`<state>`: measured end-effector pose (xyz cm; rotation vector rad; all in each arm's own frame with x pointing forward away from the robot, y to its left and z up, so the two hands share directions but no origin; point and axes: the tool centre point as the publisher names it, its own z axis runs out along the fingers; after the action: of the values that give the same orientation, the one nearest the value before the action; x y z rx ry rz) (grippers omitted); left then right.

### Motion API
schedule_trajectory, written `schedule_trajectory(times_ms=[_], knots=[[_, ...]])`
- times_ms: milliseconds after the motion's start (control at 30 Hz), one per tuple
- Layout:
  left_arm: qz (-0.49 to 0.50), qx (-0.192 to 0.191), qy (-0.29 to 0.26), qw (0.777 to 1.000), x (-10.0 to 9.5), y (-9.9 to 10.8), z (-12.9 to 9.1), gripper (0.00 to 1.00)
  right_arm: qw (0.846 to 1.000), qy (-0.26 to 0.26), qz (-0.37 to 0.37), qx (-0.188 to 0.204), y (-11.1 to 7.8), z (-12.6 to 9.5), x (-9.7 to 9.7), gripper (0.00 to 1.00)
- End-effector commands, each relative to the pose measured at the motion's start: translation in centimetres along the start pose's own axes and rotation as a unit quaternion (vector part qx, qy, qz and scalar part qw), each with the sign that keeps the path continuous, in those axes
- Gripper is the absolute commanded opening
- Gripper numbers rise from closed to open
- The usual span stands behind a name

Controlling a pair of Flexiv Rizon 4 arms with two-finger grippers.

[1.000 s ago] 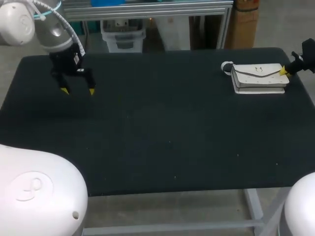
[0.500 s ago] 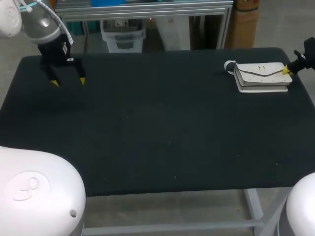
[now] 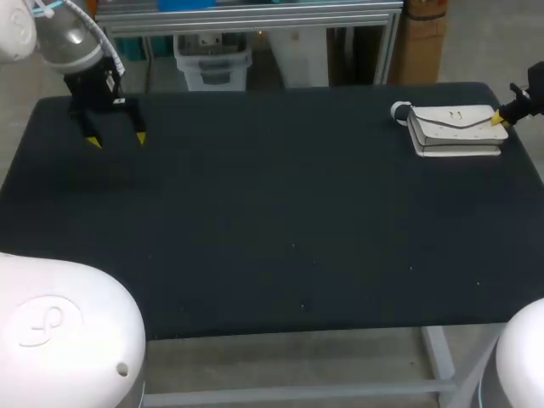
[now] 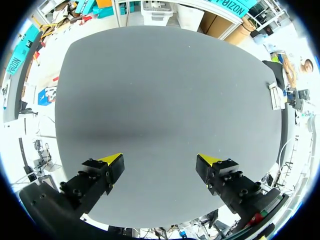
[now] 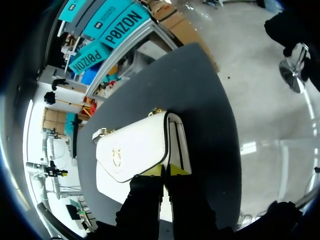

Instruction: Pick up the bag, open it, inspect its contents, close it, and place it on the opposite side

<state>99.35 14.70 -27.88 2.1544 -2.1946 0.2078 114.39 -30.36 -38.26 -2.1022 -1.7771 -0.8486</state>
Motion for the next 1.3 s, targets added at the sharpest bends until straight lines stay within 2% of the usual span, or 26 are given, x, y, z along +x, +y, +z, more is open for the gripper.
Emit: schedule_trajectory(times_ms=[33, 300, 333, 367, 400, 533, 700, 1000, 1300], knots=[[0.0, -0.001, -0.002, 1.0, 0.0, -0.1, -0.1, 1.0, 1.0, 0.003, 0.005, -0.001, 0.6, -0.3, -0.9, 0.0], [0.002, -0.001, -0.006, 1.0, 0.2, -0.1, -0.2, 1.0, 1.0, 0.0, 0.014, -0.01, 1.0, -0.4, -1.4, 0.0], [0.003, -0.001, -0.006, 1.0, 0.2, -0.1, -0.2, 1.0, 1.0, 0.001, 0.015, -0.011, 1.0, -0.4, -1.4, 0.27], [0.003, -0.002, -0.007, 1.0, 0.3, -0.1, -0.2, 1.0, 1.0, 0.0, 0.019, -0.013, 1.0, -0.5, -1.4, 0.76], [0.003, -0.002, -0.007, 1.0, 0.3, -0.1, -0.2, 1.0, 1.0, -0.002, 0.021, -0.015, 0.9, -0.5, -1.4, 1.0], [0.006, -0.004, -0.005, 1.0, 0.4, -0.2, -0.1, 1.0, 0.999, -0.019, 0.02, -0.017, 0.3, -1.0, -1.1, 1.0], [0.012, -0.004, -0.008, 1.0, 0.7, -0.1, 0.0, 1.0, 0.999, -0.038, 0.013, -0.025, -0.5, -2.8, -0.4, 1.0], [0.019, -0.001, -0.009, 1.0, 1.0, 0.0, -0.4, 1.0, 0.997, -0.071, -0.011, -0.035, -2.8, -6.8, 2.5, 1.0], [0.023, -0.002, -0.015, 1.0, 1.2, -0.1, -0.7, 1.0, 0.989, -0.13, -0.059, -0.026, -5.8, -9.1, 5.4, 1.0]])
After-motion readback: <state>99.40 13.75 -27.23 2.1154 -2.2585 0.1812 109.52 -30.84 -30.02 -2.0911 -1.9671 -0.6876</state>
